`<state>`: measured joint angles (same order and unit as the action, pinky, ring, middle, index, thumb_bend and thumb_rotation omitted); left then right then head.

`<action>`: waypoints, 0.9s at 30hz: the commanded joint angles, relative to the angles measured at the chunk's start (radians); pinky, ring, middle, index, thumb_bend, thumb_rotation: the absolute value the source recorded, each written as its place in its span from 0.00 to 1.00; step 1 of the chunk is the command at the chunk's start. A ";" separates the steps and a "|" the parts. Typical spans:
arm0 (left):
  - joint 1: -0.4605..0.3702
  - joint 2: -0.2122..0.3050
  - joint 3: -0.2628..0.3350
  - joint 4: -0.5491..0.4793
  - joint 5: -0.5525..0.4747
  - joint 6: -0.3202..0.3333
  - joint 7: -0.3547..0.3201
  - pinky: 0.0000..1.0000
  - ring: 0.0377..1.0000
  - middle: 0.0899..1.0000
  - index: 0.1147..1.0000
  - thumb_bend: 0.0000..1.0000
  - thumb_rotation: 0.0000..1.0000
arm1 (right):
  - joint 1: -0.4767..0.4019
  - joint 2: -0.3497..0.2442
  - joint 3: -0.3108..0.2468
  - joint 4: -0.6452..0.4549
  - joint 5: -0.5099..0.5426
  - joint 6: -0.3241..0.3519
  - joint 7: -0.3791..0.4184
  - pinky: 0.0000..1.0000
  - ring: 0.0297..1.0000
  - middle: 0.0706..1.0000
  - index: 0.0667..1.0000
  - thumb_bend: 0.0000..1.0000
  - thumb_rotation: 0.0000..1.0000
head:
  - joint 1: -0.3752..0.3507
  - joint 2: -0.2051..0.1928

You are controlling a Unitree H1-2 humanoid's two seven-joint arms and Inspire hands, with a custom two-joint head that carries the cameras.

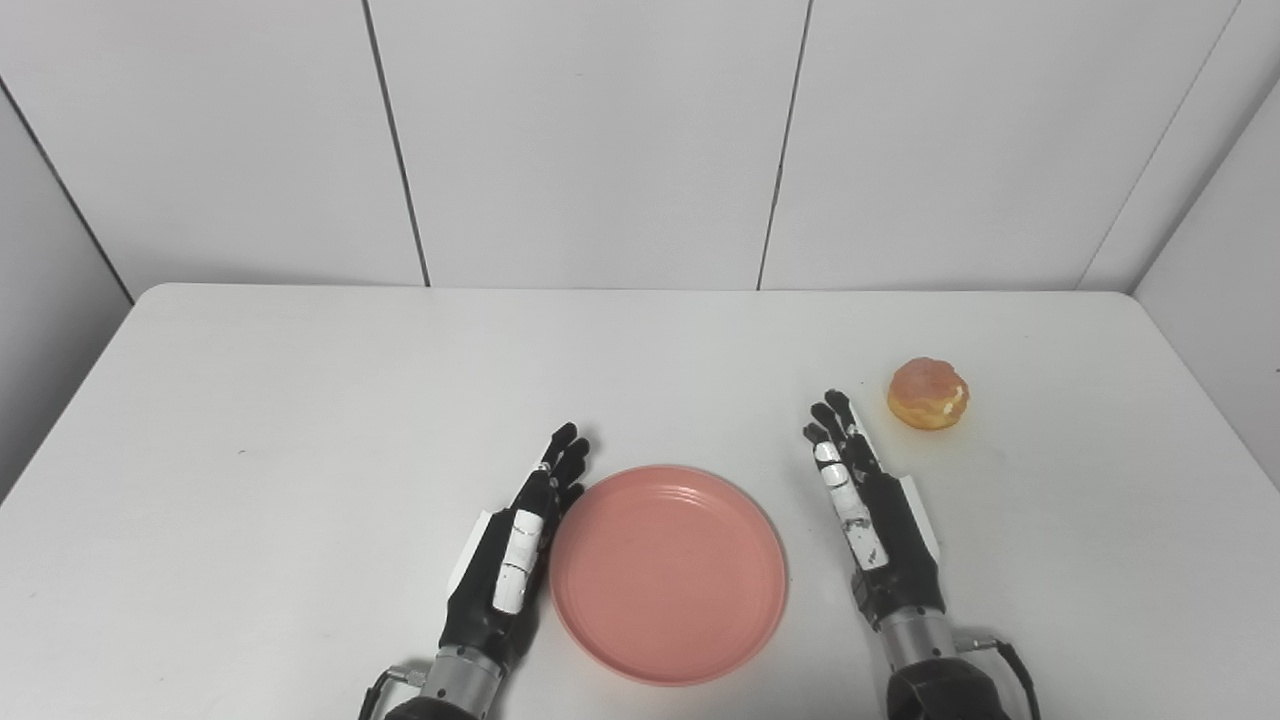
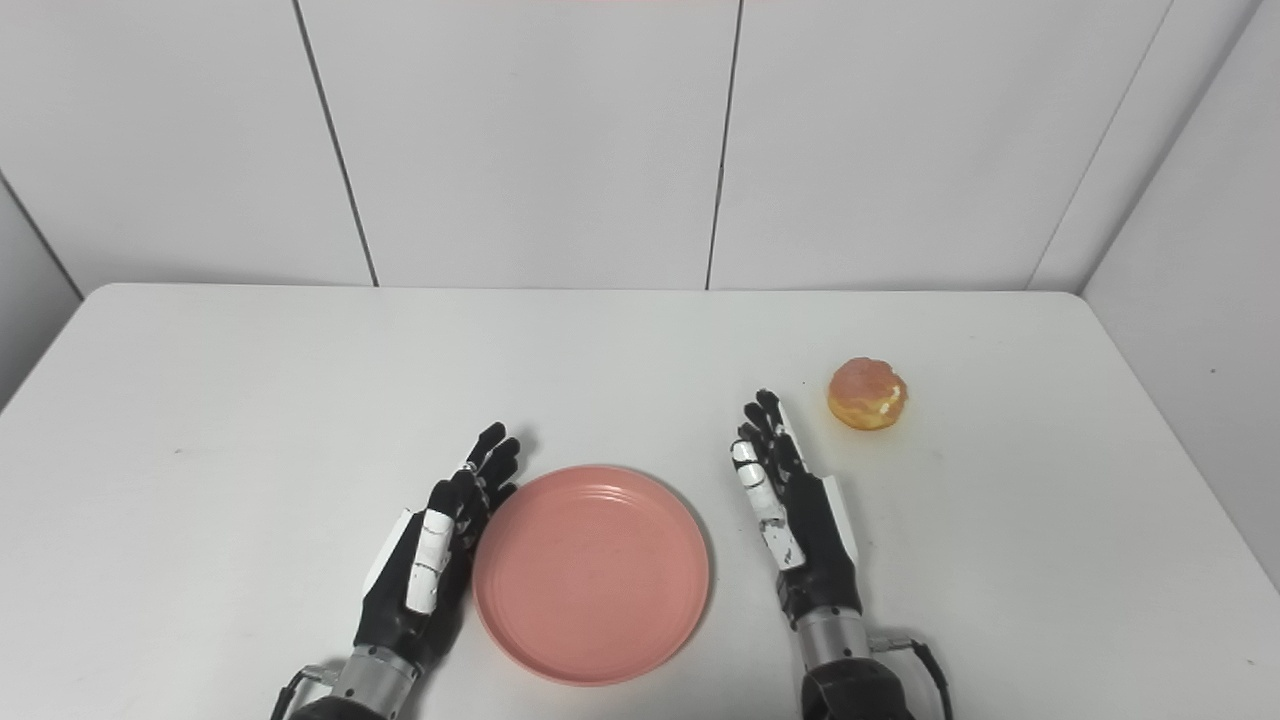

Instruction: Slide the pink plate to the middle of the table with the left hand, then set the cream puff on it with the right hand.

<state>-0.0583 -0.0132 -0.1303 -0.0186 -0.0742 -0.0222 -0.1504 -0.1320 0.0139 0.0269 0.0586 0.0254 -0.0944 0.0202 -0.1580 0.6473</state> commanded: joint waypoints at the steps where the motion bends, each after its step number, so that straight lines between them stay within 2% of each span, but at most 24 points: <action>1: -0.012 -0.006 0.010 0.032 0.015 -0.025 0.018 1.00 1.00 0.99 0.97 0.74 1.00 | -0.045 -0.017 -0.010 -0.013 -0.004 -0.047 0.004 1.00 0.95 0.95 0.98 0.64 0.81 | 0.001 -0.001; 4: -0.021 -0.009 0.018 0.056 0.030 -0.047 0.033 1.00 1.00 0.98 0.98 0.75 1.00 | -0.058 -0.030 -0.008 0.000 -0.060 -0.076 -0.023 0.99 0.95 0.95 0.97 0.65 0.81 | 0.001 -0.001; 6: -0.027 -0.009 0.026 0.080 0.051 -0.082 0.050 1.00 1.00 0.99 0.97 0.73 1.00 | -0.073 -0.054 -0.002 0.019 -0.155 -0.113 -0.067 0.95 0.94 0.94 0.97 0.65 0.83 | 0.001 -0.001; 8: -0.032 -0.011 0.034 0.098 0.056 -0.105 0.061 1.00 1.00 0.99 0.97 0.72 1.00 | -0.098 -0.084 0.002 0.055 -0.249 -0.180 -0.114 0.90 0.94 0.94 0.97 0.63 0.83 | 0.001 -0.001; 10: -0.035 -0.014 0.038 0.111 0.064 -0.127 0.074 1.00 1.00 0.99 0.98 0.71 1.00 | -0.122 -0.107 0.005 0.087 -0.336 -0.233 -0.166 0.92 0.94 0.94 0.97 0.59 0.79 | 0.001 -0.001; 14: -0.033 -0.019 0.041 0.111 0.079 -0.133 0.091 1.00 1.00 1.00 1.00 0.68 1.00 | -0.159 -0.144 0.014 0.117 -0.481 -0.274 -0.255 0.95 0.95 0.95 0.98 0.64 0.73 | -0.004 0.015; 16: -0.032 -0.018 0.041 0.110 0.081 -0.138 0.096 1.00 1.00 1.00 1.00 0.68 1.00 | -0.172 -0.155 0.018 0.130 -0.529 -0.284 -0.296 0.94 0.95 0.95 0.98 0.65 0.72 | -0.002 0.020; 18: -0.031 -0.017 0.041 0.108 0.083 -0.138 0.096 1.00 1.00 1.00 1.00 0.67 1.00 | -0.185 -0.164 0.019 0.142 -0.565 -0.282 -0.327 0.92 0.94 0.95 0.97 0.64 0.62 | -0.001 0.026; 23: -0.029 -0.013 0.039 0.097 0.080 -0.133 0.091 1.00 1.00 1.00 1.00 0.67 1.00 | -0.215 -0.185 0.017 0.176 -0.648 -0.270 -0.407 0.88 0.92 0.94 0.96 0.65 0.53 | -0.006 0.036; 27: -0.028 -0.008 0.038 0.083 0.074 -0.113 0.082 1.00 1.00 1.00 1.00 0.69 1.00 | -0.241 -0.203 0.008 0.196 -0.691 -0.230 -0.447 0.87 0.91 0.94 0.96 0.67 0.48 | -0.009 0.049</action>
<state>-0.1132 -0.0256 -0.0918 0.0510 0.0045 -0.1326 -0.0600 -0.3254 -0.1671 0.0478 0.2729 -0.6516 -0.3302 -0.3890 -0.1672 0.6949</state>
